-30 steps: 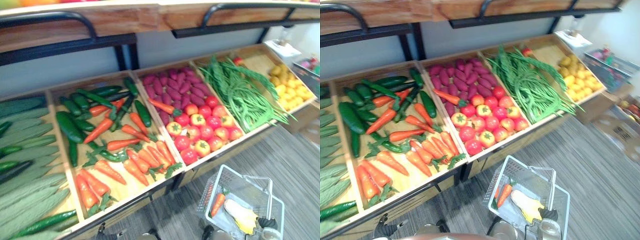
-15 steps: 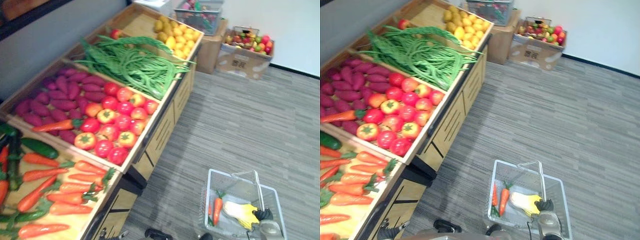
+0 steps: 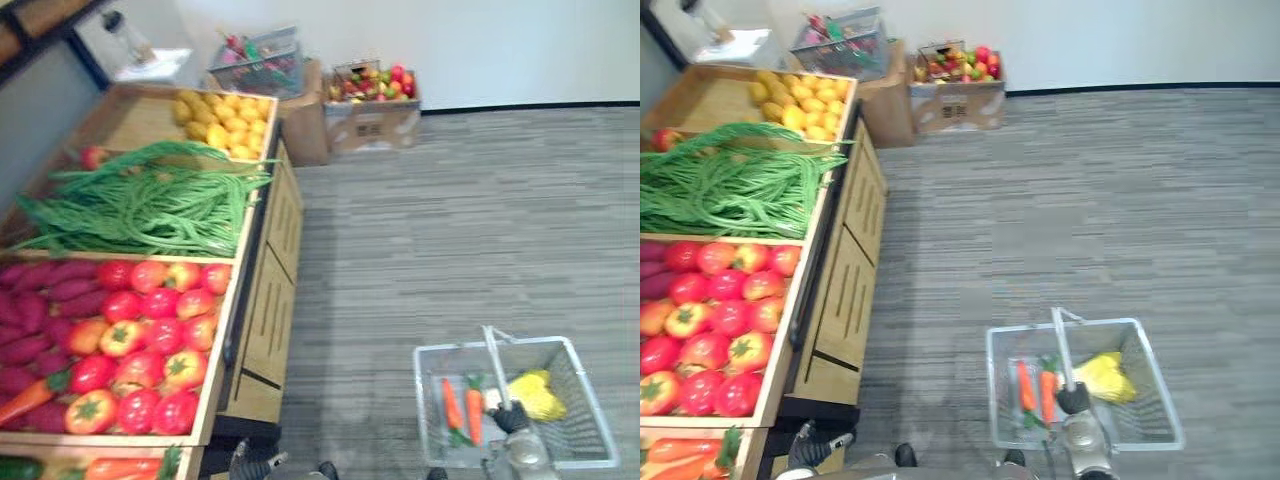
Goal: Pick vegetable in the basket
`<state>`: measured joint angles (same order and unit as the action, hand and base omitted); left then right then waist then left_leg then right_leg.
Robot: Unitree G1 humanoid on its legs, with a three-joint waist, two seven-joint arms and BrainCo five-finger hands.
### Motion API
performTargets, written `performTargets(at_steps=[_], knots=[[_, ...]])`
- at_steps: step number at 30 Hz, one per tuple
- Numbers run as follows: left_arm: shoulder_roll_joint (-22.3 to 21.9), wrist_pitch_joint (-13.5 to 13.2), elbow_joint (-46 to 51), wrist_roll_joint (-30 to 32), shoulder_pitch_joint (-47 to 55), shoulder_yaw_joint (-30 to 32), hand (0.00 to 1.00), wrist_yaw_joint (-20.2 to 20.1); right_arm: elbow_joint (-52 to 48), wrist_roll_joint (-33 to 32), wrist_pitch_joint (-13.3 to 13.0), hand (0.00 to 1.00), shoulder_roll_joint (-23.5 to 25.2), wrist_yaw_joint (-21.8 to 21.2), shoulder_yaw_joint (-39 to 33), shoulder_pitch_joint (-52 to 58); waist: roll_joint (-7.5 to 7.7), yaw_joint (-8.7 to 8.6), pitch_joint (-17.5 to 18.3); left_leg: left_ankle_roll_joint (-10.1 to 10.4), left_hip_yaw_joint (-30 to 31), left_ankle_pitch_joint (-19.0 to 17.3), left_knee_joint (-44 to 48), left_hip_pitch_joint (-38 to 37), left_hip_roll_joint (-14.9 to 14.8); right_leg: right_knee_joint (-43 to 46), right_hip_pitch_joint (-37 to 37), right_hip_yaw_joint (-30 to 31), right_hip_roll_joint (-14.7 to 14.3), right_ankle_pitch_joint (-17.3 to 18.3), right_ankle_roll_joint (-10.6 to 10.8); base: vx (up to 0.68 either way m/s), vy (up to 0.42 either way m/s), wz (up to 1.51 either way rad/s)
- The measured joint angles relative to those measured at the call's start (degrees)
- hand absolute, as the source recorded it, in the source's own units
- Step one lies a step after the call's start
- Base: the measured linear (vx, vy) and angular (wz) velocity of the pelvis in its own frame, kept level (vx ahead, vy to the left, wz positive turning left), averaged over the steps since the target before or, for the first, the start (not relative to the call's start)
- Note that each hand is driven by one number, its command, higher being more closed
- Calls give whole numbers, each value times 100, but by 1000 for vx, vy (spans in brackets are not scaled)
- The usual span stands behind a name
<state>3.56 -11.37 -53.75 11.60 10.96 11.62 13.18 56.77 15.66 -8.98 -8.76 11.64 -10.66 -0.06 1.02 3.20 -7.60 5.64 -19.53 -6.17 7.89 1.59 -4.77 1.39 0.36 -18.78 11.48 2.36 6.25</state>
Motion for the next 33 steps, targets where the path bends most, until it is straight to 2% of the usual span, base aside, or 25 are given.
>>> performTargets(at_steps=[2, 3, 7, 12, 15, 16, 17, 18, 19, 21, 23, 24, 25, 26, 29, 30, 32, 33], knots=[[23, 6, -9, 3, 0, 11, 0, 2, -5, -6, -3, 100, -10, -33, -11, 94, 25, 3, -10, -100, 37, -125, 163, 108, 4, -52, 53, 81, 8, -70, 43, 4, 52, -30], [45, 27, -70, 16, -3, 10, 0, 0, -4, -67, -4, 100, -24, -49, -22, 147, -12, -10, -40, -197, 192, -207, 257, 156, 15, -103, 90, 181, 8, -135, 57, 2, 60, -31], [19, 40, -119, 105, -2, 1, 0, 1, -19, -102, -21, 100, -20, -57, -32, 184, -98, -15, -57, -242, 273, -239, 217, 121, 27, -126, 142, 337, -6, -227, 31, -21, 13, -21], [44, 79, -261, 240, -12, -10, 0, -1, -46, -98, -123, 100, 100, -55, -132, 214, -69, -90, -72, -237, 201, -256, 36, -69, 20, -92, 154, 478, -44, -294, 8, -60, -5, -16], [57, 81, -280, 270, -6, -63, 0, -1, -58, -99, -114, 100, 106, -53, -128, 151, -64, -51, -72, -234, 20, -475, 9, -151, -75, 302, 470, 543, -111, -294, 9, -115, 18, -56], [79, 83, -277, 269, -9, -73, 0, -8, -49, -99, -102, 100, 119, -49, -105, 86, -28, 3, -80, -245, -160, -528, 22, -180, -131, 539, 660, 276, -82, -321, -26, -145, -17, -79], [91, 83, -272, 269, -2, -90, 0, -13, -43, -98, -97, 100, 99, -15, -59, 34, -28, 17, -77, -272, -338, -519, 28, -190, -239, 631, 757, -236, 1, -408, -196, -151, -23, -70], [85, 80, -266, 269, 12, -118, 0, -23, -43, -97, -95, 100, 95, 2, -53, 15, -25, 16, -82, -280, -382, -515, 21, -195, -249, 710, 760, -571, 63, -351, -321, -134, -36, -49], [115, 89, -270, 276, 21, -170, 0, -28, -48, -97, -93, 100, 73, 35, -70, 13, -7, 16, -99, -299, -511, -501, 2, -274, -248, 942, 799, -1087, 238, -120, -621, -107, -15, -36], [114, 88, -260, 276, 48, -197, 0, -30, -46, -97, -89, 100, 74, 43, -146, 6, -25, 49, -69, -267, -638, -482, 7, -301, -311, 1305, 950, -1265, 464, -123, -581, -66, -23, -35], [123, 84, -236, 274, 49, -198, 0, -33, -29, -97, -82, 100, 93, 43, -249, -78, -10, 80, -58, -93, -640, -387, 6, -299, -519, 1596, 1062, -1125, 775, -231, -438, 4, -126, -14], [140, 83, -230, 274, 64, -198, 0, -32, -19, -97, -71, 100, 102, 40, -248, -79, 26, 86, -37, -23, -630, -347, -27, -299, -579, 1577, 1056, -1057, 846, -274, -404, 51, -282, 0], [227, 80, -207, 274, 108, -164, 0, -30, 29, -98, -26, 100, 192, 39, -248, -57, 209, 105, 40, 160, -579, -245, -115, -302, -603, 1471, 1032, -943, 940, -712, -342, 68, -248, 6], [328, 94, -221, 272, 94, -146, 0, -30, 54, -98, 20, 100, 266, 35, -242, -44, 306, 143, 94, 316, -485, -138, -228, -277, -684, 1339, 993, -774, 796, -578, -5, 125, -391, 1], [194, 83, -216, 275, 59, -119, 0, -23, 92, -99, 68, 100, 249, 32, -225, -104, 127, 185, 89, 524, -390, 206, -636, -267, -1035, 904, 948, -836, 219, -462, -30, 76, -294, -6], [170, 98, -217, 268, 37, -108, 0, -21, 95, -101, 103, 100, 223, 29, -224, -106, 77, 171, 77, 608, -300, 300, -736, -282, -1114, 851, 893, -935, 104, -201, -35, 28, -276, 6], [109, 95, -210, 263, 36, -100, 0, -2, 97, -105, 119, 100, 144, 28, -205, -74, 5, 138, 99, 634, -147, 351, -774, -297, -1195, 848, 786, -1080, -1, -119, -46, 11, -165, 31], [69, 90, -216, 217, 38, -73, 0, 9, 170, -167, 121, 100, 84, 29, -166, -5, -78, 139, 142, 646, -15, 364, -758, -322, -1263, 762, 611, -1200, -76, -85, -44, 11, -107, 42]])
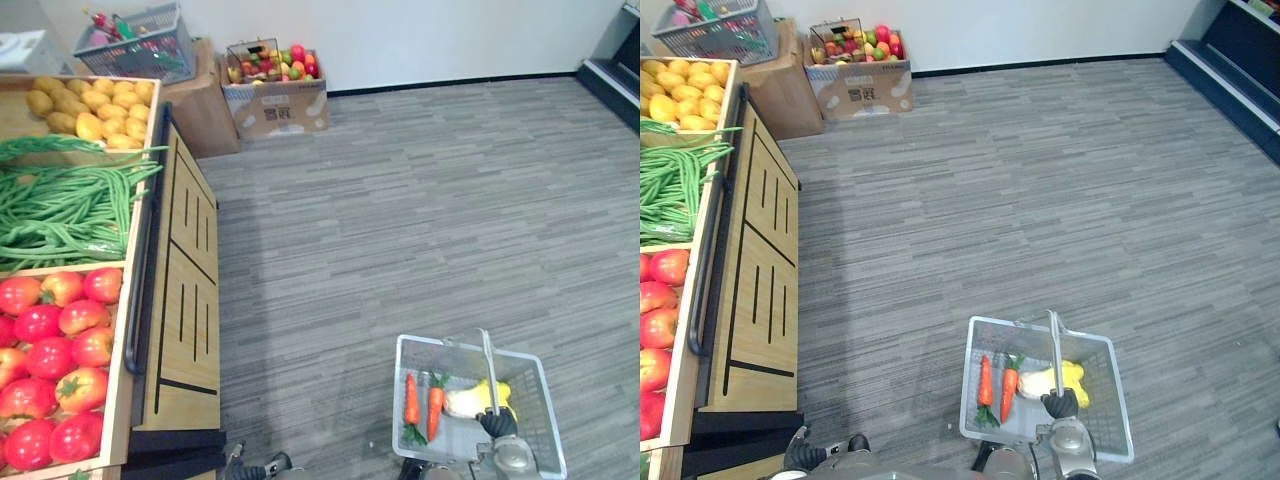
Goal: Pick vegetable in the basket
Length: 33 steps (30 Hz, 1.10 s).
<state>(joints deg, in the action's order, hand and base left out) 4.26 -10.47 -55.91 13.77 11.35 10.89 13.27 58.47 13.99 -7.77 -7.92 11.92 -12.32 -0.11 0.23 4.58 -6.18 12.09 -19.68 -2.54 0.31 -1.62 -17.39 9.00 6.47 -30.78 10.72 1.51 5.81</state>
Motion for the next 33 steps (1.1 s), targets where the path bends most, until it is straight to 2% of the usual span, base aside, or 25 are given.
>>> performTargets(at_steps=[3, 6, 8, 10, 14, 18, 21, 24, 25, 27, 29, 31, 33], knots=[[-36, -2, 2, -16, 3, 89, 0, 11, 94, -56, 0, 100, -27, 3, 122, 25, 25, 22, 9, -14, 148, 22, 182, 108, -45, -261, -163, -95, -64, 3, 2, -9, -44, 29], [-21, 14, 4, -31, 12, 80, 0, 18, 99, -54, -29, 100, -19, 2, 349, 48, 78, -25, 11, -161, 97, 129, 813, 634, -18, -640, -391, -450, -9, -90, 98, -4, -10, 52], [-25, 66, 6, -137, 7, 69, 0, 31, 116, -53, -38, 100, -8, -4, 372, 88, 54, -102, 3, -341, -402, 272, 891, 764, 5, -788, -644, -868, 44, -164, 82, 24, 35, 95], [-61, 111, 1, -223, 7, 71, 0, 58, 209, -51, -40, 100, -11, -18, 370, 127, 18, -90, -7, -380, -664, 388, 757, 753, 40, -839, -871, -1234, 52, -171, 87, 22, 60, 93], [-85, 121, -2, -223, 9, 64, 0, 131, 321, -41, -43, 100, -11, -96, 368, 108, -21, 2, 13, -505, -681, 826, -58, 673, 399, -913, -968, -1683, 127, -213, 152, 27, 80, 60], [-67, 126, -35, -208, -10, -22, 0, 112, 323, -32, -42, 100, 47, -121, 356, 134, -4, 12, -9, -543, -362, 969, -579, 539, 674, -991, -1174, -2057, 216, -276, 255, 21, 133, 47], [-13, 127, -116, -159, -37, -51, 0, 92, 322, -27, -40, 100, 150, -123, 199, 171, 34, 23, -21, -552, -76, 969, -580, 485, 893, -770, -1408, -2329, 462, -247, 246, 30, 138, 64], [5, 125, -206, -133, -34, -137, 0, 74, 322, -34, -32, 100, 185, -128, 157, 139, 36, 25, -49, -708, -18, 863, -580, 420, 938, 247, -1228, -2226, 916, -60, 170, 49, 163, 22], [46, 122, -251, -134, -25, -176, 0, 26, 317, -34, -34, 100, 229, -126, 157, 121, 35, 34, -53, -733, -31, 846, -579, 338, 979, 816, -1067, -2042, 1184, -60, 169, 37, 126, -2], [129, 110, -237, -169, 4, -252, 0, -24, 308, -34, -36, 100, 370, -131, 163, -14, 181, 33, -120, -774, -70, 799, -579, 243, 1071, 1325, -821, -1350, 1421, -65, 159, 42, 133, -9], [266, 97, -234, -294, 7, -259, 0, -76, 314, -37, -37, 100, 571, -181, 168, -57, 371, 72, -168, -769, -144, 788, -581, 260, 1076, 1020, -773, -839, 1254, -65, 160, 19, 27, -18], [300, 107, -286, -608, 3, -210, 0, -137, 326, -47, -39, 100, 683, -270, 217, -36, 474, 80, -121, -761, -197, 778, -583, 312, 1075, 467, -837, -665, 1053, -66, 160, 23, -44, -30], [322, 108, -329, -875, -35, -192, 0, -270, 347, -178, -36, 100, 696, -325, 265, -8, 500, 44, -114, -762, -215, 781, -611, 369, 1076, -26, -948, -635, 884, -65, 161, -2, -72, -18]])
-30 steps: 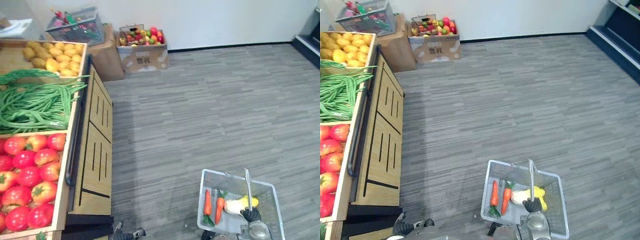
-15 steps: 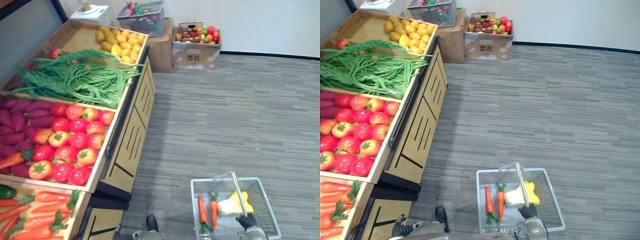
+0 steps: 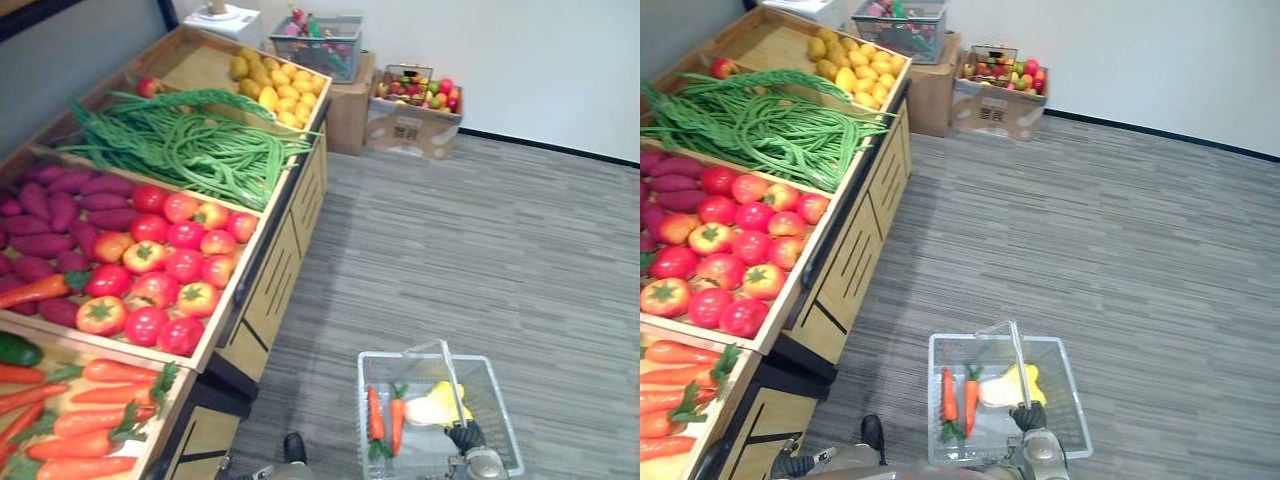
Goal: Pick vegetable in the basket
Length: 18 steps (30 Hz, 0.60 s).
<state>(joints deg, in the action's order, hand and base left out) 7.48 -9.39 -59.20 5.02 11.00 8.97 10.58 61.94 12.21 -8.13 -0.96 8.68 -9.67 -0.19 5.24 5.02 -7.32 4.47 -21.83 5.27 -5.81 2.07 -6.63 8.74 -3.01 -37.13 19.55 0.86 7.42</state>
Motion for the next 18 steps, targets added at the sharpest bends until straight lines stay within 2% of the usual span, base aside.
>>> performTargets(at_steps=[3, 4, 8, 12, 16, 18], knots=[[-75, 4, -39, -47, -22, 48, 0, -49, 169, -366, 0, 100, -26, -19, -137, 25, -72, -7, -10, 72, -91, 13, -18, -12, -18, -618, -196, 85, -202, 60, 3, -34, -92, -16], [-114, 7, -186, -48, -79, 51, 0, -83, 204, -458, 15, 100, -37, -30, -281, 40, -183, -8, 0, 90, -98, 26, -20, -23, -56, -723, -225, 140, -271, 78, 28, -37, -109, -16], [-152, 56, -447, -395, -142, 48, 0, -210, 299, -773, 36, 100, -25, -47, -560, 62, -254, -25, 60, 96, -160, 39, -20, -81, -127, -829, -253, 248, -370, 76, 28, 9, -64, -16], [-87, 115, -635, -727, -201, 48, 0, -347, 427, -1169, 35, 100, 63, -57, -830, 68, -225, -34, 107, 184, -396, -28, -19, -283, -129, -888, -317, 462, -370, 43, 75, 56, -15, -26], [19, 118, -701, -886, -221, 45, 0, -464, 495, -1571, 40, 100, 156, -169, -980, 68, -82, -52, 189, 210, -616, -46, -6, -438, -129, -957, -323, 664, -370, 37, 75, 79, -18, -28], [30, 118, -704, -886, -220, 43, 0, -470, 569, -1684, 40, 100, 153, -169, -1011, 57, -57, -61, 224, 210, -674, -46, 6, -499, -130, -958, -337, 730, -370, 37, 74, 59, -22, -19]])
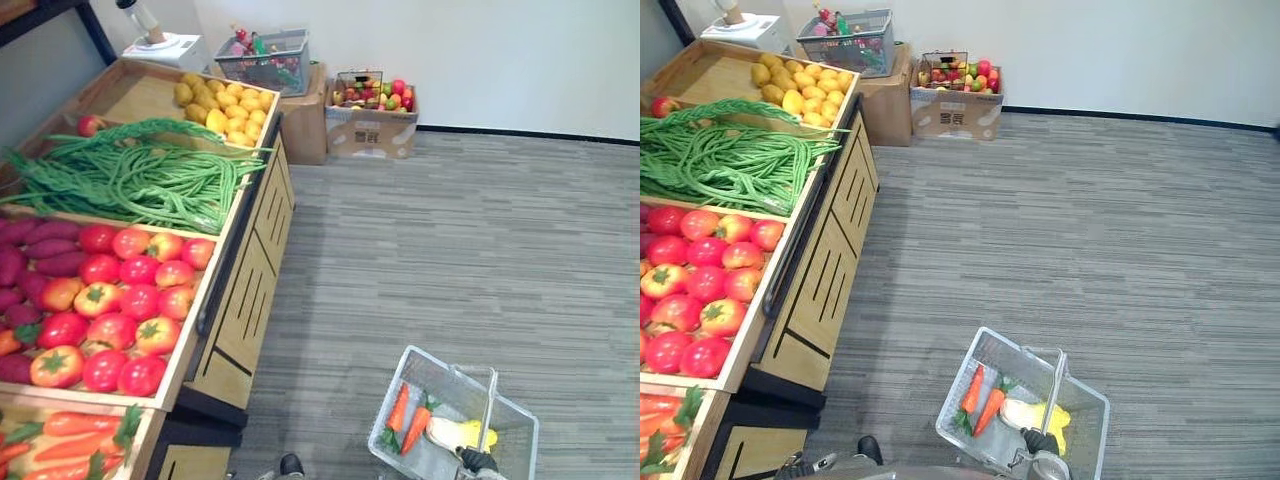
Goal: Pick vegetable in the basket
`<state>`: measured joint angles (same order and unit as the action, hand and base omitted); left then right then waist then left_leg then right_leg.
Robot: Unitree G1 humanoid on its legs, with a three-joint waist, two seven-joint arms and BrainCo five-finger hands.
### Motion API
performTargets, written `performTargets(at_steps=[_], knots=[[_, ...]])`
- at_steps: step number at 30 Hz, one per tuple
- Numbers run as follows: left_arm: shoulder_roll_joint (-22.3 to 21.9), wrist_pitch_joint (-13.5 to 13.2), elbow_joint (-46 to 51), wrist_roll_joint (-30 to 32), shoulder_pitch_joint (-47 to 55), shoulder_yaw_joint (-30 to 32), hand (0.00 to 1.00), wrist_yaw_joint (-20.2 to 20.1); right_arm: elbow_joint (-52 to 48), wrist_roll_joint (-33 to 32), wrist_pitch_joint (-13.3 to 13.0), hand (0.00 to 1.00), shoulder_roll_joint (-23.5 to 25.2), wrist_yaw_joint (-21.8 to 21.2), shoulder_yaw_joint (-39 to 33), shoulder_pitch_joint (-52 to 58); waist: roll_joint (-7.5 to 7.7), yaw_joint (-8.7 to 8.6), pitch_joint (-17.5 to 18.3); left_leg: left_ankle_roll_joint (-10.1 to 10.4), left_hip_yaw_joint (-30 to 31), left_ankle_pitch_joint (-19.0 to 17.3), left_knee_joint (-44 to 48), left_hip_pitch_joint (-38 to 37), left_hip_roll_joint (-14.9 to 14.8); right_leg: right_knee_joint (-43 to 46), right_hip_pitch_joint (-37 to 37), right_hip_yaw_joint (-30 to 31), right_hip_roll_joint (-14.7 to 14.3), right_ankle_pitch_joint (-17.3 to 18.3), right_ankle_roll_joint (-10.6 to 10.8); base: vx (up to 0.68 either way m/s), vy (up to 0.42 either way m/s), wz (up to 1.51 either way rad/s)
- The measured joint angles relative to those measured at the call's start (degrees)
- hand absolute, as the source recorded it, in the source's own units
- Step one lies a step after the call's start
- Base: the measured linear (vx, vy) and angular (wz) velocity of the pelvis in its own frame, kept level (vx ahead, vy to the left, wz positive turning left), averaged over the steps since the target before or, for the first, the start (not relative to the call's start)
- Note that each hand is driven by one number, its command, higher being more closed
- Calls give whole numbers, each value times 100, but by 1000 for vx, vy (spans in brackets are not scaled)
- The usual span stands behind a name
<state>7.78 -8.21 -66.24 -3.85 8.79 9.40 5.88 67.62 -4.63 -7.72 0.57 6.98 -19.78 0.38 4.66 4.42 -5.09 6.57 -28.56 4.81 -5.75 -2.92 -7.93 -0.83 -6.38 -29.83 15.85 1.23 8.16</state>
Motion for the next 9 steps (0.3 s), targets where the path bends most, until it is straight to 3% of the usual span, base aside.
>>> performTargets(at_steps=[4, 9], knots=[[-5, 2, -171, -20, 0, -17, 0, 3, 41, -44, -2, 100, -15, -2, -6, -13, -64, -119, 98, 0, -74, 0, -8, -88, 0, -13, -46, 53, 1, 0, 0, 28, -27, -8], [-25, 5, -211, -48, 0, -65, 0, 2, 82, -98, -1, 100, -31, -6, -6, -12, -135, -126, 155, 43, -118, -31, -29, -230, -7, -24, -125, 122, 0, 1, -1, -5, -25, -8]])
